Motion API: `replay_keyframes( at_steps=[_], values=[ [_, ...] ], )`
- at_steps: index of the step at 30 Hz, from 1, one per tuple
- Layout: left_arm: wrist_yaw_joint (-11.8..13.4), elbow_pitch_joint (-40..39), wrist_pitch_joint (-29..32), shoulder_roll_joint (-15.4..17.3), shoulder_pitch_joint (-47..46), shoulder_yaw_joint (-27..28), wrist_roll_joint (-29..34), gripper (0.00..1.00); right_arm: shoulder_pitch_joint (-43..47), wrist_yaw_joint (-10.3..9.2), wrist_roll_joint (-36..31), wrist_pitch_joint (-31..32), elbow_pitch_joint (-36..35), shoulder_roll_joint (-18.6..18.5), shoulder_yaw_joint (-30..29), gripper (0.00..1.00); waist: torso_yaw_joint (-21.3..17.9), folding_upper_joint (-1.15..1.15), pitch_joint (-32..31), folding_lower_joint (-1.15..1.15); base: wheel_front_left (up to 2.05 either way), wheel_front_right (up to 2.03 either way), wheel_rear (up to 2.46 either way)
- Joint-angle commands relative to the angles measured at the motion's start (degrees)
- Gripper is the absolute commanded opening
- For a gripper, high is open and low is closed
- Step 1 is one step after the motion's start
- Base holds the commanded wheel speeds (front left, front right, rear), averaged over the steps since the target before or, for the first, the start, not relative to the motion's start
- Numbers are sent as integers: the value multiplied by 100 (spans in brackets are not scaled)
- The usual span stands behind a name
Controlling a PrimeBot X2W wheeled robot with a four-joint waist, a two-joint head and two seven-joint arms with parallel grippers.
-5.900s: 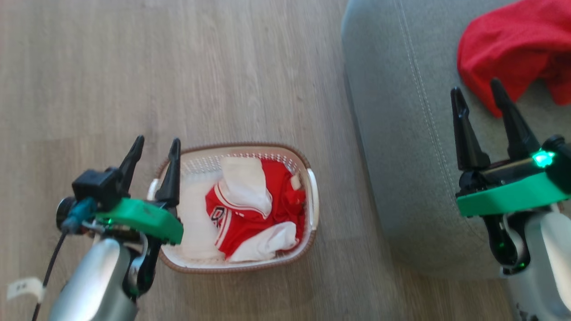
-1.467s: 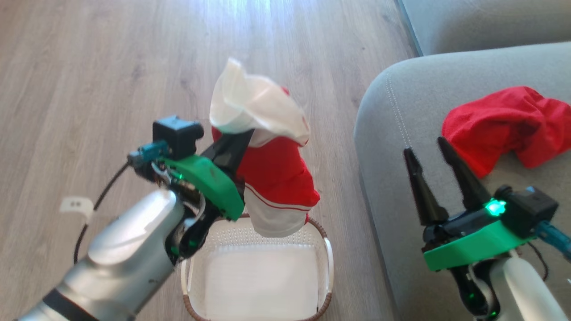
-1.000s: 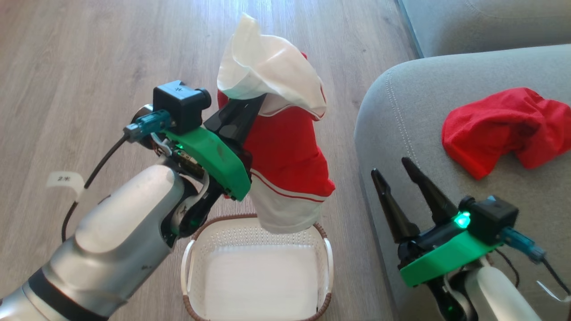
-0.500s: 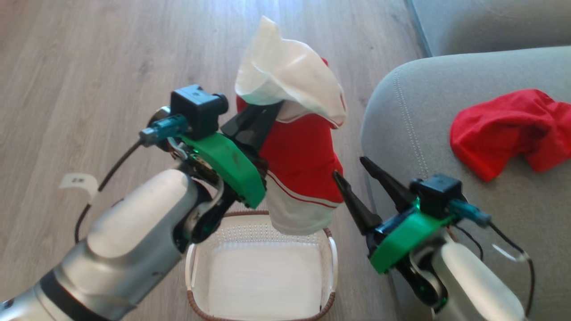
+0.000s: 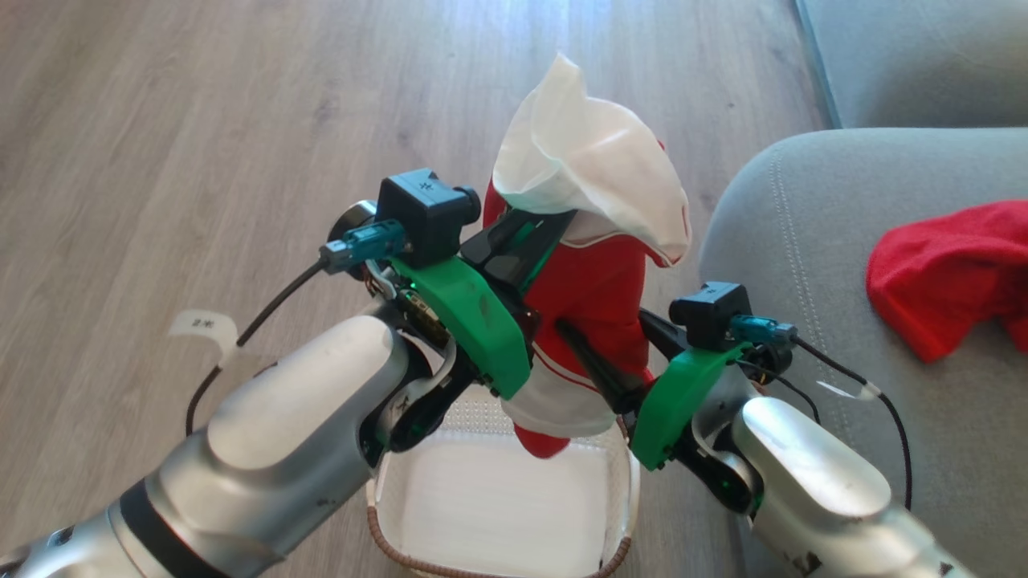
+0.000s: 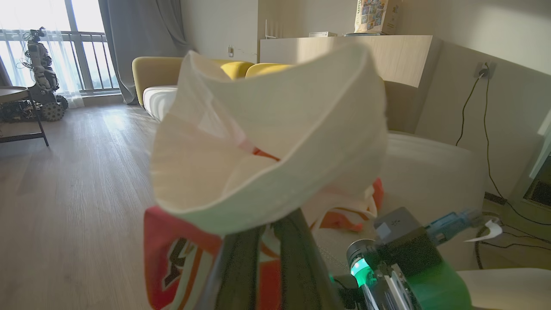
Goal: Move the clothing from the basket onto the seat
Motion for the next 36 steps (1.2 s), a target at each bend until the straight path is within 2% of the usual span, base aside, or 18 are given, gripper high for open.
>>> replay_keyframes(
  at_steps=[1, 4, 5, 6, 7, 8, 14, 19, 28, 34, 35, 36],
  values=[
    [-37, -159, -8, 71, -423, 242, 29, 0, -259, -1, 78, -47, -90, 32, 82, 100, 54, 0, -12, 0, 0, 0, 0],
    [-59, -147, 11, 23, -410, 197, 6, 0, -447, -1, 266, -203, 199, 61, 299, 100, 128, 0, -21, 0, 0, 0, 0],
    [-67, -143, 12, 12, -404, 185, -2, 0, -503, -1, 312, -267, 305, 80, 350, 96, 146, 0, -24, 0, 0, 0, 0],
    [-74, -138, 12, 5, -398, 171, -3, 0, -551, -1, 361, -345, 409, 106, 385, 60, 164, 0, -28, 0, 0, 0, 0],
    [-78, -138, 13, -3, -387, 154, -4, 0, -596, -1, 402, -430, 512, 132, 407, 33, 183, 0, -31, 0, 0, 0, 0],
    [-77, -141, 17, -10, -376, 139, -5, 0, -638, -1, 435, -513, 601, 158, 434, 0, 204, 0, -34, 0, 0, 0, 0],
    [-54, -122, 18, 27, -360, 139, -17, 0, -805, -1, 613, -808, 866, 209, 589, 0, 259, 0, -18, 0, 0, 0, 0],
    [-28, -69, -14, 93, -331, 186, -48, 0, -899, -1, 669, -885, 853, 162, 483, 0, 207, 0, -9, 0, 0, 0, 0],
    [52, -65, -132, 374, -23, 272, -145, 0, -532, -1, 159, -897, 142, 115, -636, 0, 4, 0, 1, 0, 0, 0, 0],
    [47, -120, -116, 417, 204, 124, -153, 0, -219, -1, -123, -897, -300, 117, -1207, 0, -112, 0, 19, 0, 0, 0, 0],
    [49, -124, -112, 417, 244, 95, -154, 12, -165, -1, -164, -897, -382, 116, -1298, 0, -139, 0, 22, 0, 0, 0, 0],
    [52, -126, -110, 417, 281, 69, -156, 36, -119, -1, -203, -897, -456, 109, -1381, 0, -167, 0, 25, 0, 0, 0, 0]
  ],
)
